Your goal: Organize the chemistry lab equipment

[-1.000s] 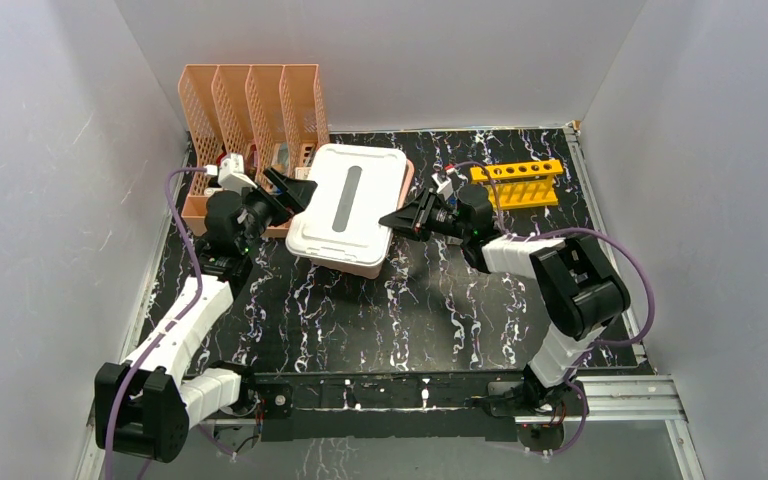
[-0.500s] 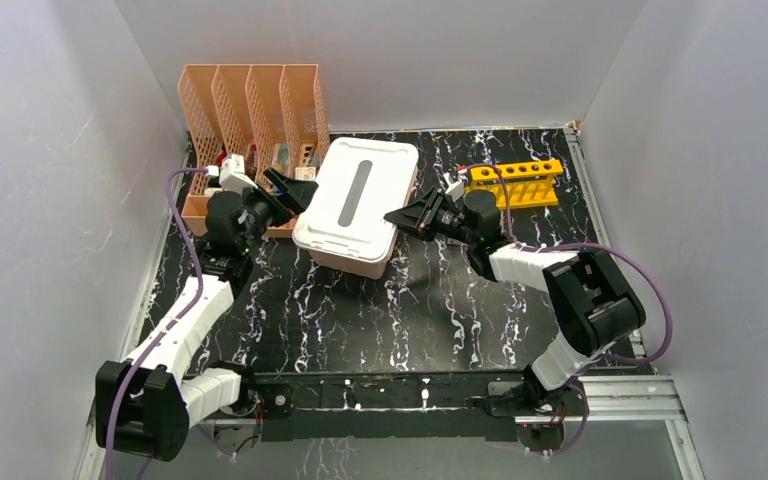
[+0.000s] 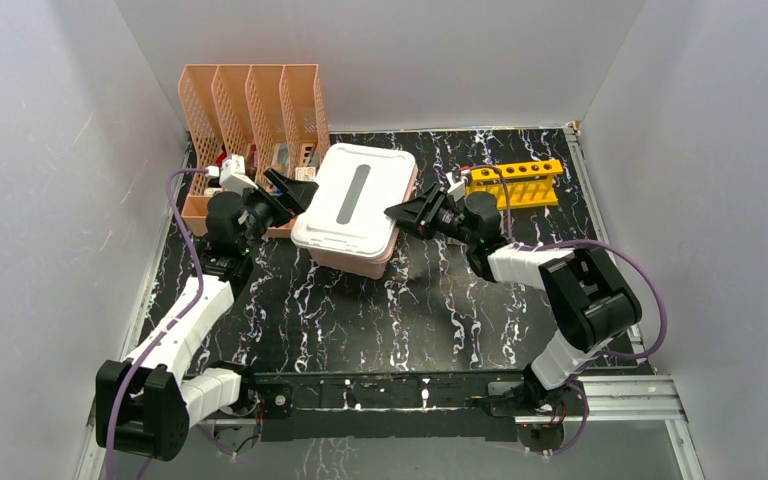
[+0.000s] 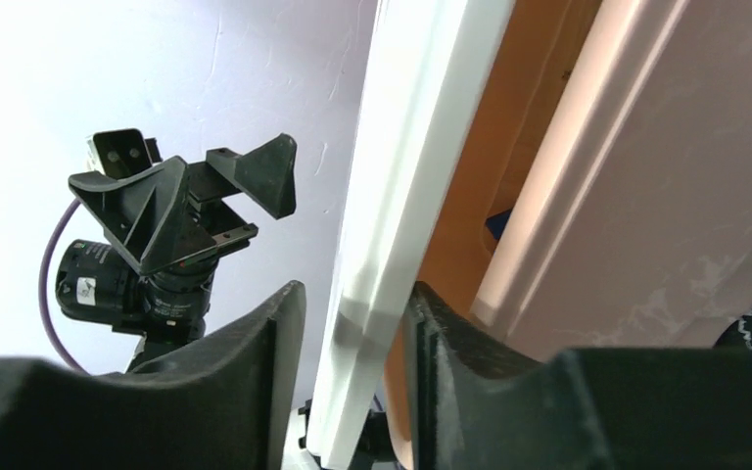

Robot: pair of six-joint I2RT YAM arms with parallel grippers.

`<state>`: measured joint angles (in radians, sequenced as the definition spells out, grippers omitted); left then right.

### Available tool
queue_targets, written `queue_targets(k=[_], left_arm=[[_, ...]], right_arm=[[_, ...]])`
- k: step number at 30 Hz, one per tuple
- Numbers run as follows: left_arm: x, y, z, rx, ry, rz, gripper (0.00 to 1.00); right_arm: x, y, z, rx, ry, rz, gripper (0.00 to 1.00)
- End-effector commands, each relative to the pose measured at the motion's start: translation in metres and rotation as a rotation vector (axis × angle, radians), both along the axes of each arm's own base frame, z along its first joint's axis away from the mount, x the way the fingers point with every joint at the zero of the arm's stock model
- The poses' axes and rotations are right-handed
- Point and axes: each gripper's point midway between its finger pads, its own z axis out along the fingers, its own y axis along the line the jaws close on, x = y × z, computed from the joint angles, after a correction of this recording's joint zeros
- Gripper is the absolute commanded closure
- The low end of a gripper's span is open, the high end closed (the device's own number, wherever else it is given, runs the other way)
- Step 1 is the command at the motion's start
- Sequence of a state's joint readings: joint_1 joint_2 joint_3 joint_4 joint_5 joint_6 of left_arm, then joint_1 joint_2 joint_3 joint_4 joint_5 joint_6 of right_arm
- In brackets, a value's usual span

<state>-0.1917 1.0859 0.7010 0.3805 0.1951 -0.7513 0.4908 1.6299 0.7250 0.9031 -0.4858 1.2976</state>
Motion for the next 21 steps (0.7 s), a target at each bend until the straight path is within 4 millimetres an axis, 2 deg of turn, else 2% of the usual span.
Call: queue_targets(k=[1,10,17,21], left_arm=[[-0.001,0.001,0.01,0.006,-0.035,-0.007,0.11],[0.004,-0.003,0.003,0.006,-0.023,-0.025,0.11],[0.02,-0.007,-0.008,0.023,-0.01,-0.036,0.11],[0.032,-0.005,-0.011,0.061,-0.006,-0.021,0.11]], right_arm=[[0.015,-0.005,0.028,0.063,-0.091,-0.063,0.47],[0.01,-0.021,0.024,-0.073,-0.074,-0.135,0.48],[0.002,-0.04,0.031,-0.169,-0.098,-0.204,0.5],[-0.002,-0.048,0.024,-0.199,-0.086,-0.228,0.51]])
